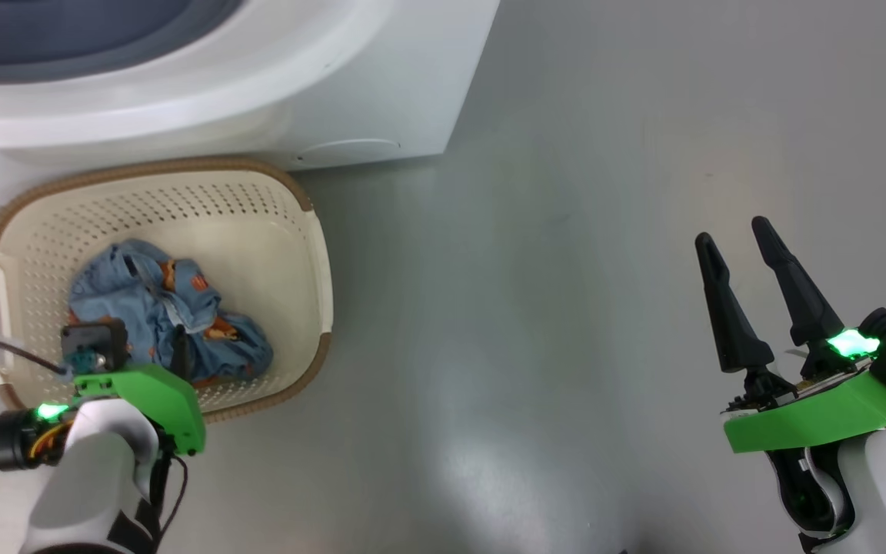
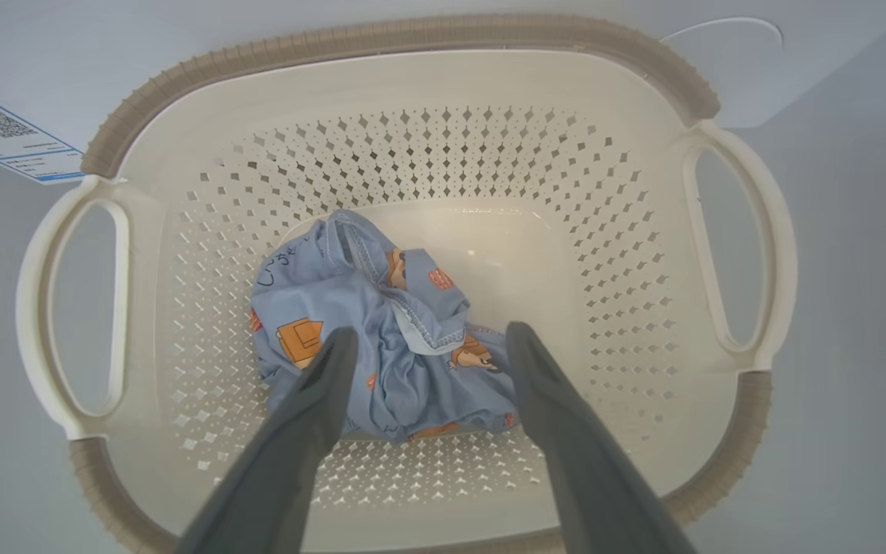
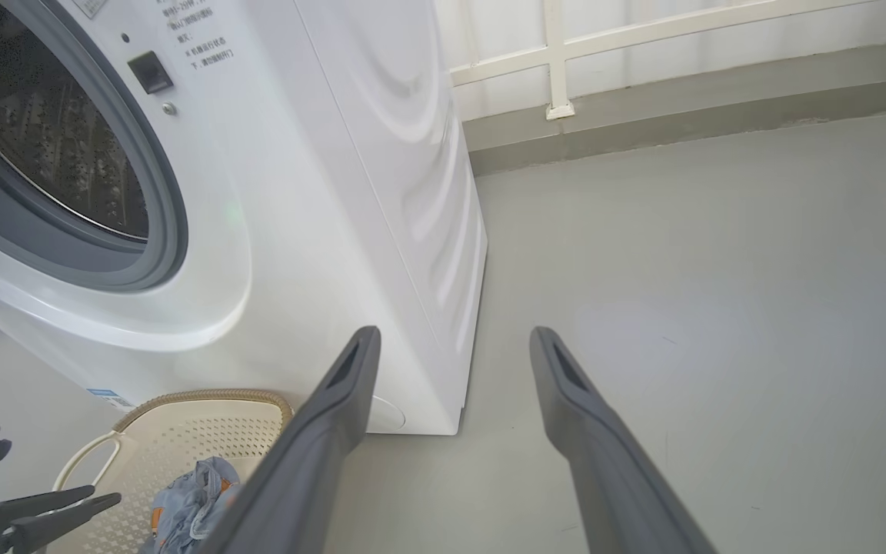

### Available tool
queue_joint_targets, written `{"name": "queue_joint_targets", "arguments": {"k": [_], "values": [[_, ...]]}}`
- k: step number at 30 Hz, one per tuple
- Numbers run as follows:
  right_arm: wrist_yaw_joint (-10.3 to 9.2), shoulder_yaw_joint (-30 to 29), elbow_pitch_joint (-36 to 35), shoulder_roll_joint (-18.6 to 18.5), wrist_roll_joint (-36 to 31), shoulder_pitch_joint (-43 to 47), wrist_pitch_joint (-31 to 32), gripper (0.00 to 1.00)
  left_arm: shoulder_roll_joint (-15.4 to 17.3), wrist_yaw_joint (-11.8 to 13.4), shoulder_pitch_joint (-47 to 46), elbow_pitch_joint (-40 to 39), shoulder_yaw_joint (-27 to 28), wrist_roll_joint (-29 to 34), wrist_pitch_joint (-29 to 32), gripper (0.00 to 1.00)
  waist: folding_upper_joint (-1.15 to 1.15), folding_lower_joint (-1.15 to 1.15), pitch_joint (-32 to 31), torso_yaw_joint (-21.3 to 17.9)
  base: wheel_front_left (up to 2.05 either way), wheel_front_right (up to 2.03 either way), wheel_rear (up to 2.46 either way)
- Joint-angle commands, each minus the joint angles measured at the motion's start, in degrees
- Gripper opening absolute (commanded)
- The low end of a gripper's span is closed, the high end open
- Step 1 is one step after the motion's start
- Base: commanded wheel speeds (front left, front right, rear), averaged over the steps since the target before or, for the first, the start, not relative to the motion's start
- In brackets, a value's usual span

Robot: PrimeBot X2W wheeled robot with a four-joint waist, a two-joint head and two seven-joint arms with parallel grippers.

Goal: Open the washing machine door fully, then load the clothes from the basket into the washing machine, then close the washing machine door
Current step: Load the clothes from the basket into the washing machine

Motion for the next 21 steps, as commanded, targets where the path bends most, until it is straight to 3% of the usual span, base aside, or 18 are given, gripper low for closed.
{"name": "queue_joint_targets", "arguments": {"k": [1, 8, 21], "values": [[0.17, 1.53, -1.63, -0.66, 0.21, 0.01, -0.27, 1.0, 2.71, 0.54, -0.9, 0.95, 0.89, 0.63, -0.37, 1.0, 0.0, -0.01, 2.12, -0.79, 0.0, 0.0, 0.0], [0.17, 2.29, -2.15, -0.87, 0.35, -1.46, -0.27, 1.0, 4.01, 0.78, -6.44, 8.04, -0.11, 0.85, 0.56, 1.0, 0.0, -0.01, 5.15, -1.35, 0.0, 0.0, 0.0], [0.17, 2.71, -3.31, -0.79, 0.48, -3.21, -0.27, 1.0, 5.86, 1.08, -12.28, 10.48, -1.15, 0.19, 3.94, 1.0, 0.0, -0.01, 9.43, -2.07, 0.0, 0.0, 0.0]]}}
